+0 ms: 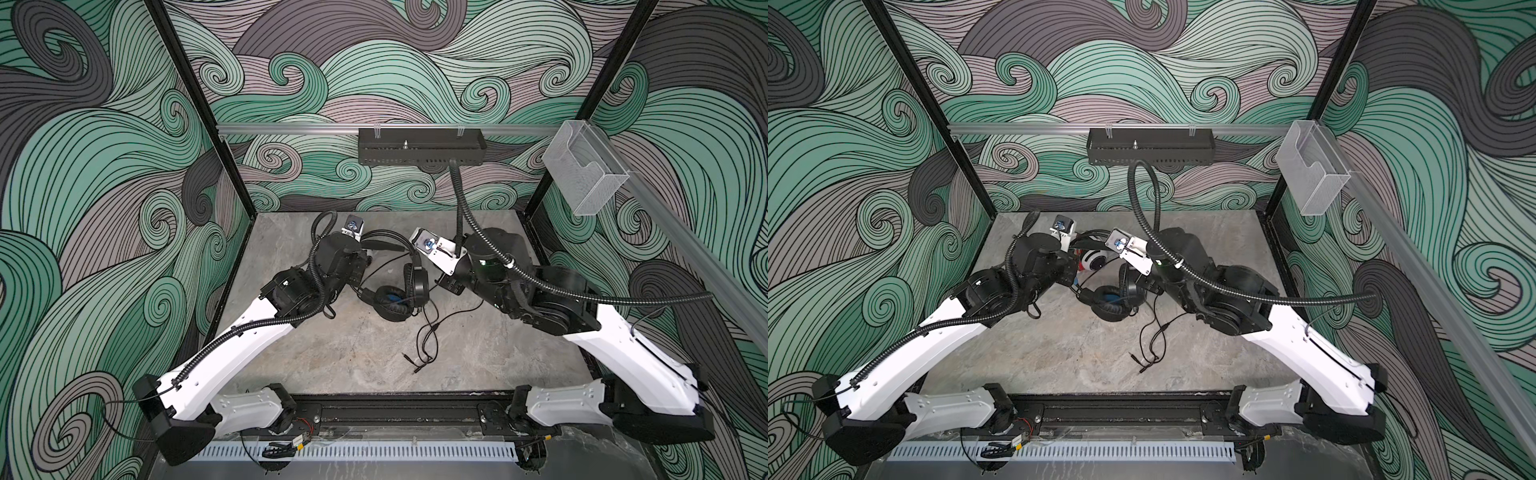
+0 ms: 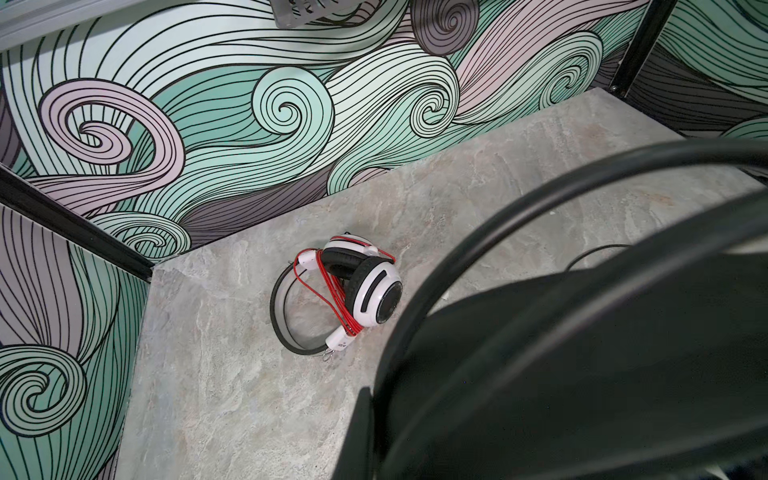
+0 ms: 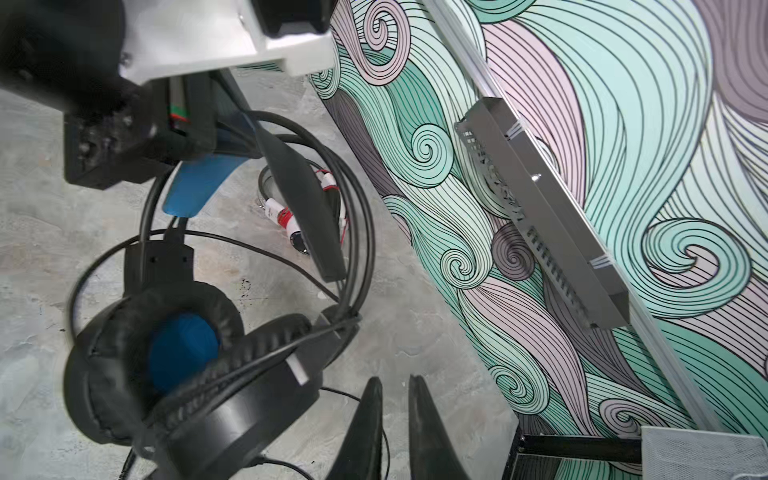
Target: Wrap the headphones
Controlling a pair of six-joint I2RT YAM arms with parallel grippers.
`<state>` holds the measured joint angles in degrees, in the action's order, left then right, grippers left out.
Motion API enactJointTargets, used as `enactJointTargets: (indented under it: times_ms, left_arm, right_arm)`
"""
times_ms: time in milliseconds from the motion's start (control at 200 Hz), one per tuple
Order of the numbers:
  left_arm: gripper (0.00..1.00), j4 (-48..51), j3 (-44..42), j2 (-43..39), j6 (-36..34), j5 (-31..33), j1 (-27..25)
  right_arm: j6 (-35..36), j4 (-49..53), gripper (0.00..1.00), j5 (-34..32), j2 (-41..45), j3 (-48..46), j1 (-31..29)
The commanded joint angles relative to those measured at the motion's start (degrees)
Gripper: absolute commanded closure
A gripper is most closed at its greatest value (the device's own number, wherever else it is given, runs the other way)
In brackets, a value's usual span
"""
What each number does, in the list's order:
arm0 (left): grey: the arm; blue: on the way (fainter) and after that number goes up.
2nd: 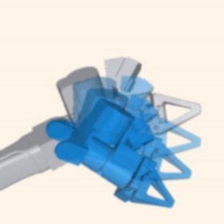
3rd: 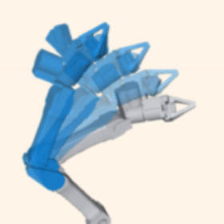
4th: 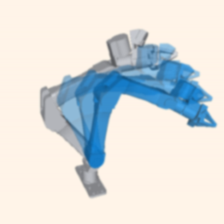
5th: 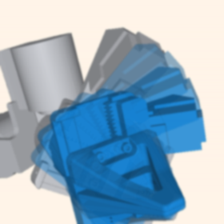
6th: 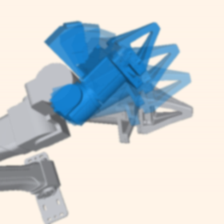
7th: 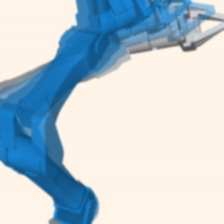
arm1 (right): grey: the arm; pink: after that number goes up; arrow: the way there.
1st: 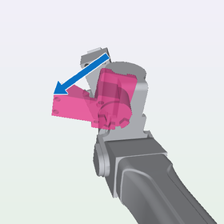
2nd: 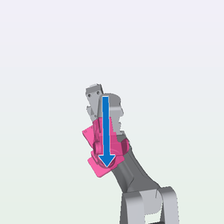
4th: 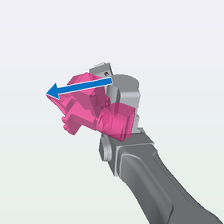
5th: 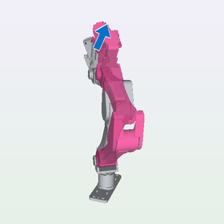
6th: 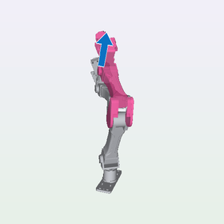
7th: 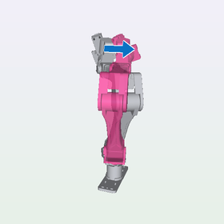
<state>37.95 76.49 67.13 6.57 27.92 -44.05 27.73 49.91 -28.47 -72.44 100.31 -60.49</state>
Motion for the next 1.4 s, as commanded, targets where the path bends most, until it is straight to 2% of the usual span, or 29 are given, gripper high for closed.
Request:
enactJointTargets:
  times_ms: [0,135,290,465,675,861,1031,1151,1261,1396]
  left_arm:
    - [1.00,-1.2,0.6,-2.9,1.0,-3.3,0.0]
    - [1.00,-0.3,1.3,-3.8,1.9,-4.2,0.1]
    - [1.00,3.1,4.6,-2.5,5.7,-4.6,0.3]
    - [1.00,3.5,6.1,-2.4,14.8,-9.8,1.6]
    - [1.00,4.3,10.6,-2.7,23.1,-16.2,5.1]
    - [1.00,7.0,19.4,-1.1,24.7,-19.8,7.1]
    - [1.00,7.6,24.1,0.1,26.1,-21.8,7.1]
    - [1.00,7.0,26.3,0.8,27.4,-22.8,7.1]
    - [1.00,6.4,28.1,1.6,27.8,-23.9,7.1]
    - [1.00,6.3,30.0,2.2,28.1,-24.6,7.1]
  right_arm:
    - [2.4,-1.1,0.85,-1.0,-0.1,-1.9,1.7]
    - [-0.4,-1.1,0.85,3.4,0.4,-2.5,5.6]
    - [-5.4,-1.8,0.65,9.0,3.3,-6.1,5.8]
    - [-12.3,-4.3,0.45,10.8,10.0,-13.7,6.0]
    - [-16.5,-13.7,0.31,14.8,22.1,-25.1,8.4]
    - [-22.0,-17.9,0.26,22.4,26.6,-32.4,13.8]
    - [-26.7,-27.4,0.20,32.9,25.5,-38.0,18.9]
    - [-28.8,-33.6,0.16,40.1,21.2,-38.5,20.9]
    - [-33.6,-41.1,0.14,47.6,17.0,-39.8,23.3]
    - [-38.1,-48.2,0.13,52.1,12.8,-40.1,24.2]
